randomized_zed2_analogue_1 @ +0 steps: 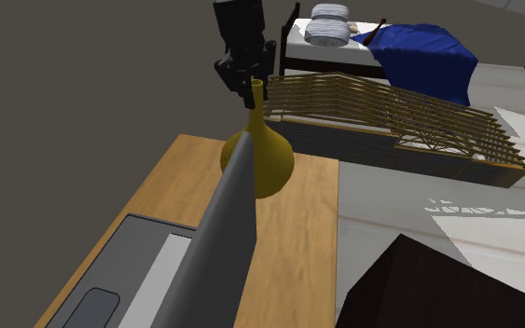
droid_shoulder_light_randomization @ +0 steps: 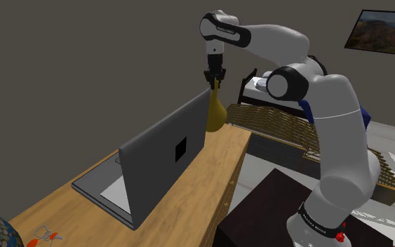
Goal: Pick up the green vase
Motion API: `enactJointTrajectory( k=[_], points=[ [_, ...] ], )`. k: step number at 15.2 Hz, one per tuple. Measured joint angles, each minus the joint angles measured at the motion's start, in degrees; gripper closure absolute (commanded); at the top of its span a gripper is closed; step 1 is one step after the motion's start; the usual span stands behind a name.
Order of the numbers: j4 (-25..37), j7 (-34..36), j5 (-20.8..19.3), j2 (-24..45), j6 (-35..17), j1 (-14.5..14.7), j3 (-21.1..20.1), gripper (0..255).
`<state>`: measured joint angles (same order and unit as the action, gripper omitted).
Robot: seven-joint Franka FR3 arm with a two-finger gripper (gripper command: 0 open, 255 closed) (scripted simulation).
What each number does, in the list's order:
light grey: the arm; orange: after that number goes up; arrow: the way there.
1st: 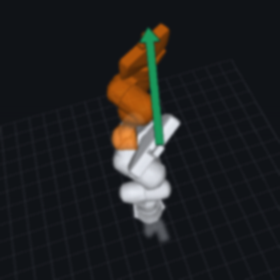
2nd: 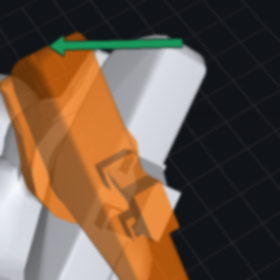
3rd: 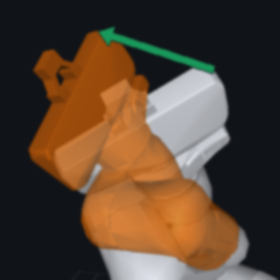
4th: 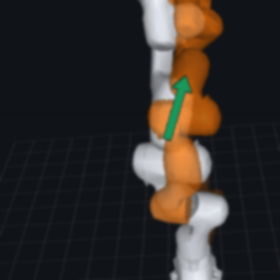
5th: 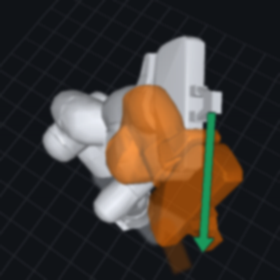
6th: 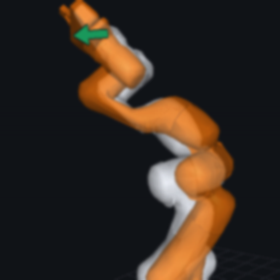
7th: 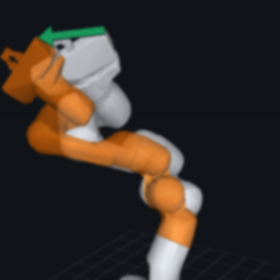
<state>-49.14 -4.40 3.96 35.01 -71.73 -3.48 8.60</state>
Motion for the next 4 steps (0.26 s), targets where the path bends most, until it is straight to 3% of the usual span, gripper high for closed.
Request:
enactJointTrajectory(
  k=[4],
  points=[
    [10.27,0.11,0.49,4.29,5.95,-0.95,-0.2,255]
  ],
)
